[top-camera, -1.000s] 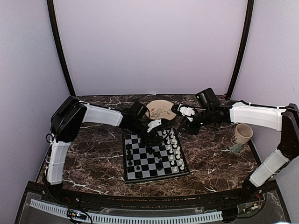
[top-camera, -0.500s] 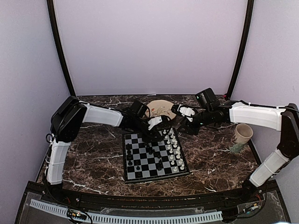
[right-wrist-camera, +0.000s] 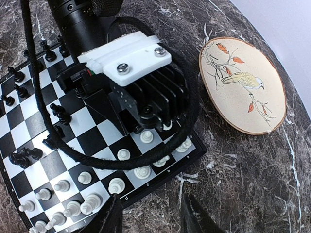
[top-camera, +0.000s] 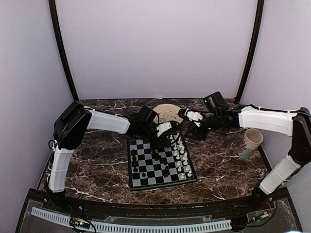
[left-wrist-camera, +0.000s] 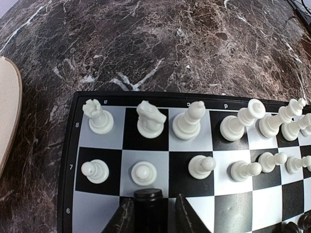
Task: Set up the chess pieces on the board
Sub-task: Pick up the rook from the chessboard.
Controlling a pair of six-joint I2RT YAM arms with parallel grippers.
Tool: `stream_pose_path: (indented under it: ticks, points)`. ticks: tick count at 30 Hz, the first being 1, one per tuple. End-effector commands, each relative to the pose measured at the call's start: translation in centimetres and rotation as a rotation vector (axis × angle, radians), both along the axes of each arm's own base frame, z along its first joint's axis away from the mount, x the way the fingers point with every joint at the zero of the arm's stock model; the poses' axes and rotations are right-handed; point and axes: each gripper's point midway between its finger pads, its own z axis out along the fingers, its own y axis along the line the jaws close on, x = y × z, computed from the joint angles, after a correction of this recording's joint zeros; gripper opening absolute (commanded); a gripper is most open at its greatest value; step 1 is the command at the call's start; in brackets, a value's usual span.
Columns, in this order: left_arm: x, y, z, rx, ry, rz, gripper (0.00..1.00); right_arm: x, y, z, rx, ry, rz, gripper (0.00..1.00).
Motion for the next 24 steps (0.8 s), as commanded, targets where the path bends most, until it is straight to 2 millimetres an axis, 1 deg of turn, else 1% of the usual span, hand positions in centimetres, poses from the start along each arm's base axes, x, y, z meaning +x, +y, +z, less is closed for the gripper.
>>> stream_pose_path:
  ticks: [1,8,16,20,23,24]
  points:
    - [-0.6,1.6,-2.2,0.102,0.04,0.039,0.3,0.7,0.2,1.1,0.018,-0.028,-0.009,0.41]
    - [-1.2,2.7,-2.5,0.145,0.036,0.032,0.3,0.6,0.3,1.1,0.021,-0.023,-0.007,0.41]
    - [-1.7,3.1,-2.7,0.161,0.059,0.025,0.13,0.6,0.5,1.2,0.029,-0.014,-0.006,0.41]
    - [-2.5,3.3,-1.9,0.161,0.095,0.012,0.07,0.5,0.7,1.6,0.046,0.005,-0.008,0.41]
    - [-2.9,3.5,-0.4,0.147,0.108,0.009,0.05,-0.1,1.3,2.7,0.068,0.031,0.023,0.4]
    - [-2.9,3.6,0.3,0.137,0.112,0.012,0.05,-0.6,1.3,2.7,0.067,0.047,0.042,0.4]
